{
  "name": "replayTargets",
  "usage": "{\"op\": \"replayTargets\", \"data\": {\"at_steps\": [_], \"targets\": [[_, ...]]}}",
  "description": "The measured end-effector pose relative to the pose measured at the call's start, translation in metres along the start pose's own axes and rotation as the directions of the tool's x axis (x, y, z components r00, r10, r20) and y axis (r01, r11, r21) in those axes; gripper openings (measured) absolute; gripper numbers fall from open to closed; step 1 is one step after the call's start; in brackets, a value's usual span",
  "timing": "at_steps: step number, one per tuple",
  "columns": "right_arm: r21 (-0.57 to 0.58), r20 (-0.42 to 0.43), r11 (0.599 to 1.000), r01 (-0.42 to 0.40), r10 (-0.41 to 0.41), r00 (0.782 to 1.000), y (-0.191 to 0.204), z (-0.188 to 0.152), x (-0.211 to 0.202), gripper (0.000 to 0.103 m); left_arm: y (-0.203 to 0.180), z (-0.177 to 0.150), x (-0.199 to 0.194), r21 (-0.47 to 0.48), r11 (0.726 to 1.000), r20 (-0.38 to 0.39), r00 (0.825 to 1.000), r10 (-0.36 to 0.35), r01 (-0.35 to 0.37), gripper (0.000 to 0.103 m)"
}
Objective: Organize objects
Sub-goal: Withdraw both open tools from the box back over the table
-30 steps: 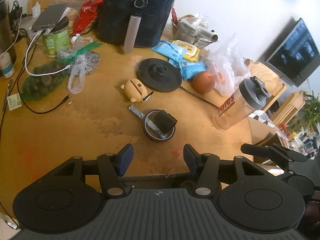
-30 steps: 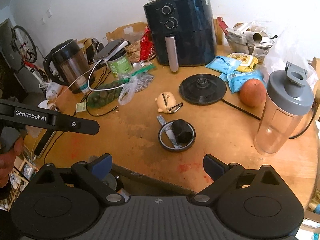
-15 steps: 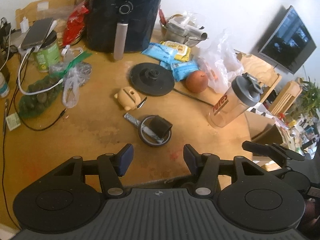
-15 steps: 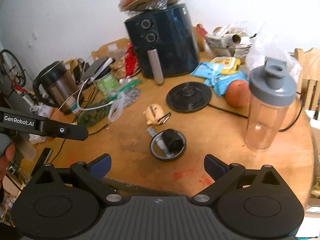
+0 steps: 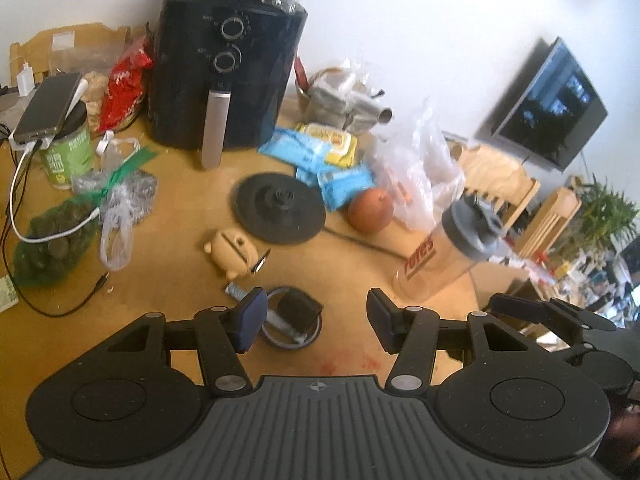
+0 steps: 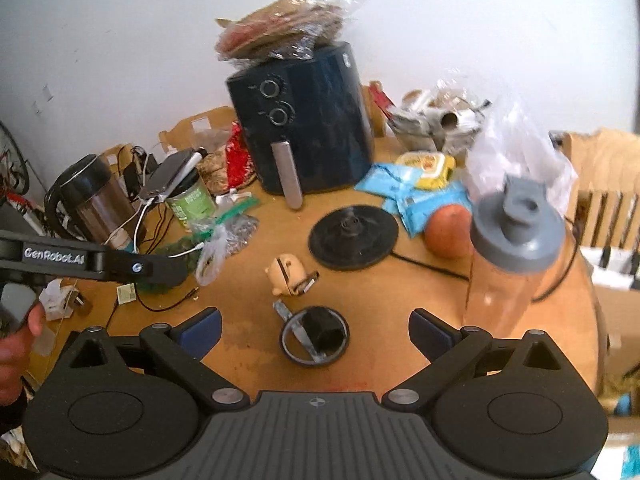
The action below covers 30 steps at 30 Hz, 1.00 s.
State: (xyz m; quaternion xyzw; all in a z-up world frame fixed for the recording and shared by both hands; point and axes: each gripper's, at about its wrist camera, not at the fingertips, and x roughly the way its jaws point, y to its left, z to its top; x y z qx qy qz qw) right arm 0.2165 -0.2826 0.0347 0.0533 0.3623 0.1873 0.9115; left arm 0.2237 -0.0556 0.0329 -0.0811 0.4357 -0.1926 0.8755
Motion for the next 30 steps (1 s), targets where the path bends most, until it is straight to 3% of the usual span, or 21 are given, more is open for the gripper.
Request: {"op": "replayTargets", "data": {"at_steps": [4,16,30], "targets": [[-0.037,0.026,0.999,-0.017,0.018,0.999,0.005,0.004,0.000,0.100,-0.002,0.004,-0.008,0.000,1.000,0.033,0.999,0.020,-0.020,0.054],[-0.008,0.060,0.999,-0.031,0.032,0.998,-0.011,-0.011,-0.023,0.101,0.003,-0.001,-0.045,-0.071,0.991,0.069,0.990,0.122,-0.117,0.056],[-0.017,0.018,0.998,-0.054,0.055,0.998,-0.022,-0.046,-0.052,0.103,-0.021,-0.048,-0.069,-0.112,0.981,0.057,0.985,0.165,-0.158,0.057]]}}
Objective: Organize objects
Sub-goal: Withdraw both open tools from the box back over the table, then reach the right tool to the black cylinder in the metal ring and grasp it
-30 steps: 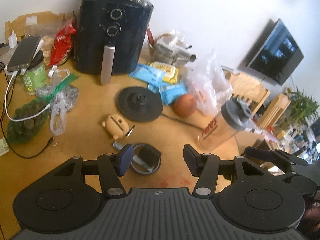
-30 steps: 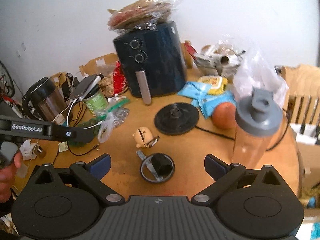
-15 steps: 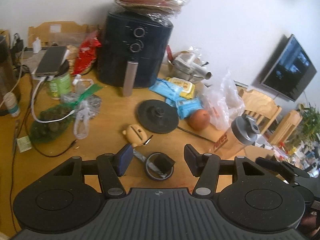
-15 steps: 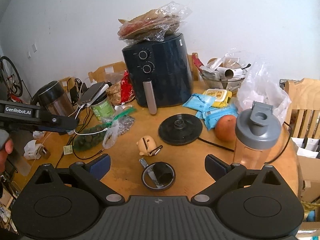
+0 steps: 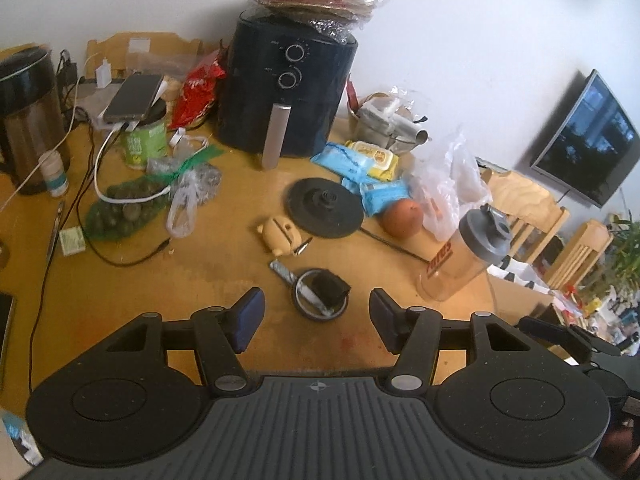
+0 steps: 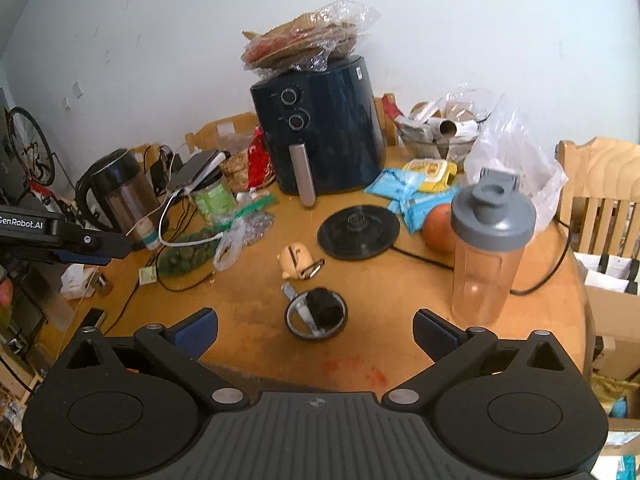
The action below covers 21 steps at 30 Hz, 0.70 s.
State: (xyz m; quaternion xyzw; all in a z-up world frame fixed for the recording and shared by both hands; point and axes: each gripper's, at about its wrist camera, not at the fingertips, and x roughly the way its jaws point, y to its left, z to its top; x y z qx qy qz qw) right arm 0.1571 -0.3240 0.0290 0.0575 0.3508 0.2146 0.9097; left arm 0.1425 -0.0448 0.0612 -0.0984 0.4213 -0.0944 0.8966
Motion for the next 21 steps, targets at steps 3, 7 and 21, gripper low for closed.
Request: {"op": "replayTargets", "data": {"at_steps": [3,7,21], "targets": [[-0.009,-0.026,1.000,0.002,-0.002,1.000,-0.001,-0.006,0.004,0.103,0.002,-0.010,-0.001,-0.004,1.000,-0.010,1.000,0.014,-0.014,0.057],[-0.016,-0.040,1.000,0.000,0.000,0.999,-0.003,-0.010,0.013,0.103,0.010,-0.020,0.004,-0.014,0.999,-0.050,0.998,0.040,-0.041,0.057],[-0.057,-0.043,0.998,-0.011,0.009,0.999,0.005,0.017,0.068,0.103,0.024,-0.013,0.023,0.032,0.999,-0.092,0.996,0.021,-0.018,0.057]]}}
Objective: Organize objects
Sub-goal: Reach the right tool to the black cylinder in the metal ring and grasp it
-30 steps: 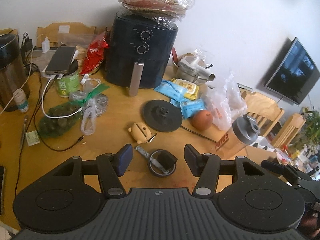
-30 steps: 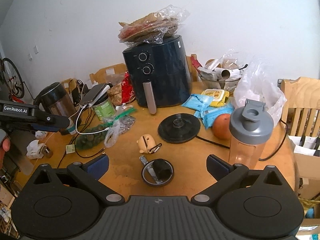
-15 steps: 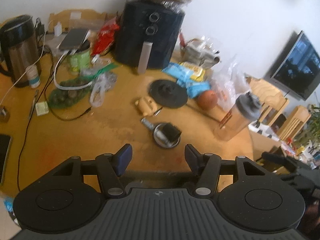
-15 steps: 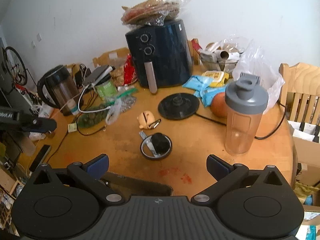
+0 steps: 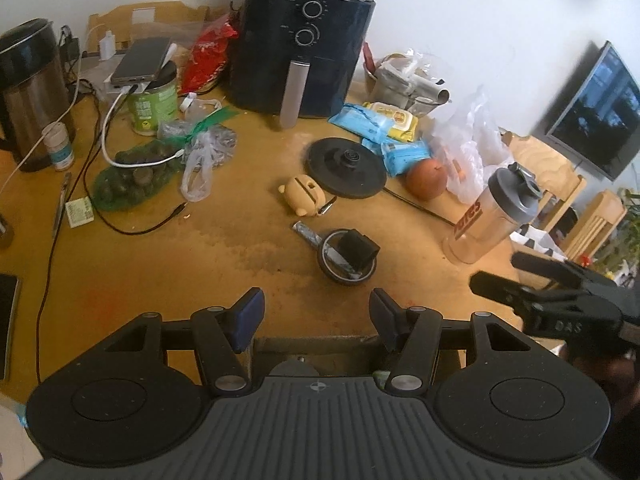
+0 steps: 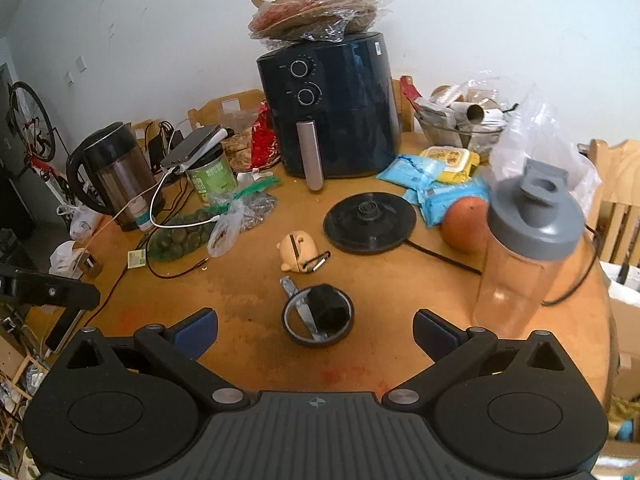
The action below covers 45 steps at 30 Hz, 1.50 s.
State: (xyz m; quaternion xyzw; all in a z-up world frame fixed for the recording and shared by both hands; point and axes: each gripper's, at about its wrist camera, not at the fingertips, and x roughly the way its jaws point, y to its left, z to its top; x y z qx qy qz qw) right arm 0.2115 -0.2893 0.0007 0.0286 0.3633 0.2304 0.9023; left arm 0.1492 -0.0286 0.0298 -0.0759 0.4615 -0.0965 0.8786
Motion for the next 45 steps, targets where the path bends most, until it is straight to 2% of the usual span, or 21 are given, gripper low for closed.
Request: {"op": "replayTargets", "data": {"at_steps": [10,20,23,28,33,37,40,42,45], "targets": [[-0.093,-0.020,0.995,-0.020,0.018,1.000,0.004,0.028,0.046,0.103,0.008,0.018,0.011,0.062,0.997,-0.002,0.999,-0.039,0.039,0.057],[-0.180,-0.092,0.981,-0.067,0.051,0.994,0.010,0.028,0.092,0.102,0.020,0.029,0.023,0.073,0.996,-0.028,0.999,-0.045,0.047,0.057],[-0.196,-0.126,0.978,-0.074,0.049,0.991,0.013,0.025,0.109,0.094,0.023,0.030,0.025,0.066,0.997,-0.033,0.998,-0.046,0.048,0.057],[-0.229,-0.173,0.971,-0.063,0.023,0.985,0.017,0.019,0.135,0.086,0.026,0.029,0.028,0.060,0.997,-0.047,0.998,-0.046,0.049,0.057],[-0.279,-0.231,0.959,-0.047,-0.019,0.973,0.021,0.015,0.162,0.072,0.032,0.025,0.030,0.042,0.998,-0.064,0.997,-0.036,0.039,0.057],[-0.322,-0.288,0.947,-0.017,-0.081,0.954,0.022,0.011,0.187,0.066,0.037,0.021,0.030,0.026,0.999,-0.076,0.997,-0.027,0.029,0.057],[-0.344,-0.327,0.939,0.008,-0.128,0.936,0.021,0.007,0.204,0.058,0.040,0.018,0.030,0.016,1.000,-0.085,0.996,-0.021,0.022,0.057],[-0.347,-0.347,0.938,0.007,-0.135,0.928,0.019,0.005,0.211,0.045,0.043,0.017,0.032,0.008,1.000,-0.092,0.996,-0.017,0.018,0.057],[-0.353,-0.362,0.935,-0.010,-0.127,0.924,0.019,0.004,0.214,0.044,0.045,0.017,0.035,0.001,1.000,-0.098,0.995,-0.016,0.016,0.057]]}}
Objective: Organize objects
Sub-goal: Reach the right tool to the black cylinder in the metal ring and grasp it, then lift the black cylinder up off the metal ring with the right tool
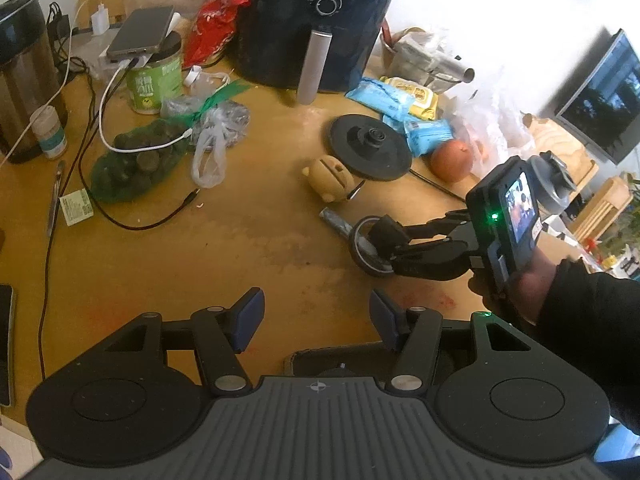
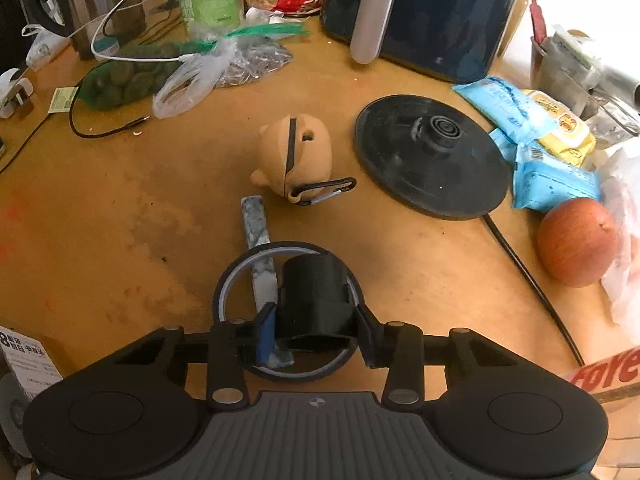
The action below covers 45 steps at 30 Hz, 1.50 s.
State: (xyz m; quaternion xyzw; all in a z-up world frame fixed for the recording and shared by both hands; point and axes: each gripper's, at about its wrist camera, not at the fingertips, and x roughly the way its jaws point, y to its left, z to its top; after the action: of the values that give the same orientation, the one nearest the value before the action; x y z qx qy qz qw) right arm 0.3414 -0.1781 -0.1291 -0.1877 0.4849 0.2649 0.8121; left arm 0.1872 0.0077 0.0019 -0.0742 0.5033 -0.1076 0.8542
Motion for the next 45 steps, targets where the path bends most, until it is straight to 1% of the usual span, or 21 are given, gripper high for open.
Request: {"op": "replayTargets", "data": {"at_steps": [4,7,12,18,23,29,37,45], "targets": [[0.014,0.012,1.000,-0.021,0.021,1.000,-0.003,-0.002,-0.010,0.044,-0.001,0.004,0.005,0.000,1.000,-0.004,1.000,-0.009,0.009,0.057],[0.058,0.041,0.998,-0.039,0.036,0.998,-0.010,-0.003,-0.026,0.044,-0.004,0.010,0.008,0.010,1.000,-0.001,1.000,-0.018,0.018,0.057],[0.110,0.108,0.992,-0.069,0.057,0.992,-0.018,-0.006,-0.060,0.044,-0.015,0.024,0.009,0.047,0.998,0.026,0.999,-0.040,0.038,0.057],[0.192,0.192,0.978,-0.081,0.044,0.980,-0.029,-0.015,-0.097,0.044,-0.026,0.032,0.017,0.105,0.993,0.022,0.998,-0.055,0.053,0.057],[0.255,0.232,0.962,-0.094,0.034,0.972,-0.034,-0.031,-0.119,0.044,-0.031,0.033,0.027,0.133,0.989,0.006,0.998,-0.059,0.057,0.057],[0.366,0.253,0.924,-0.108,0.013,0.967,-0.041,-0.059,-0.136,0.044,-0.034,0.031,0.043,0.160,0.986,-0.019,0.999,-0.051,0.054,0.057],[0.466,0.275,0.877,-0.117,-0.018,0.961,-0.047,-0.085,-0.152,0.044,-0.037,0.032,0.064,0.195,0.979,-0.044,0.998,-0.048,0.056,0.057],[0.479,0.298,0.871,-0.108,-0.046,0.953,-0.051,-0.091,-0.171,0.044,-0.046,0.041,0.087,0.245,0.968,-0.049,0.998,-0.045,0.056,0.057]]}}
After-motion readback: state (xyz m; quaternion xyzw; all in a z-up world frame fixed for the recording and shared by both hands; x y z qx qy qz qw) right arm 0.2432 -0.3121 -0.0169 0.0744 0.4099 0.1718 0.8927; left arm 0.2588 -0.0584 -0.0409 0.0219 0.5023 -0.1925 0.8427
